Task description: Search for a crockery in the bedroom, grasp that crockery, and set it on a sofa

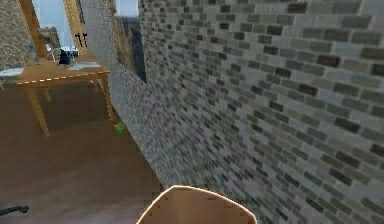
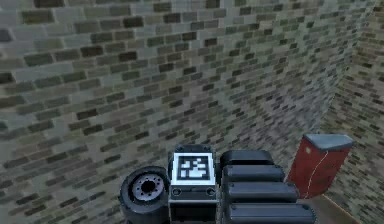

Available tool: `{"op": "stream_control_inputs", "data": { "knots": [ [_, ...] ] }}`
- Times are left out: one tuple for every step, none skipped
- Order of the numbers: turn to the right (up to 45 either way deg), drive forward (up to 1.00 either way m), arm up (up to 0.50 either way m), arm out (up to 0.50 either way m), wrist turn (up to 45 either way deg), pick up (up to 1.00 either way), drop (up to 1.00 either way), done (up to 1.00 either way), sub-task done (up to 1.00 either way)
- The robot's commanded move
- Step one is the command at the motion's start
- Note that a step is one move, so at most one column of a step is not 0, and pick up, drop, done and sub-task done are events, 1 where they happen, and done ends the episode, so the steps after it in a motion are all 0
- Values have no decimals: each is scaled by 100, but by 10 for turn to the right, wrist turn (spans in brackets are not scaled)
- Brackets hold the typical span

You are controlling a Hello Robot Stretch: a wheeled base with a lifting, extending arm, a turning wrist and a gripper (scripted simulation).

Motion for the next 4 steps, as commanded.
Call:
{"op": "stream_control_inputs", "data": {
  "knots": [
    [-420, 0, 0, 0, 0, 0, 0, 0, 0],
    [450, 0, 0, 0, 0, 0, 0, 0, 0],
    [360, 0, 0, 0, 0, 0, 0, 0, 0],
    [-450, 0, 0, 0, 0, 0, 0, 0, 0]
  ]
}}
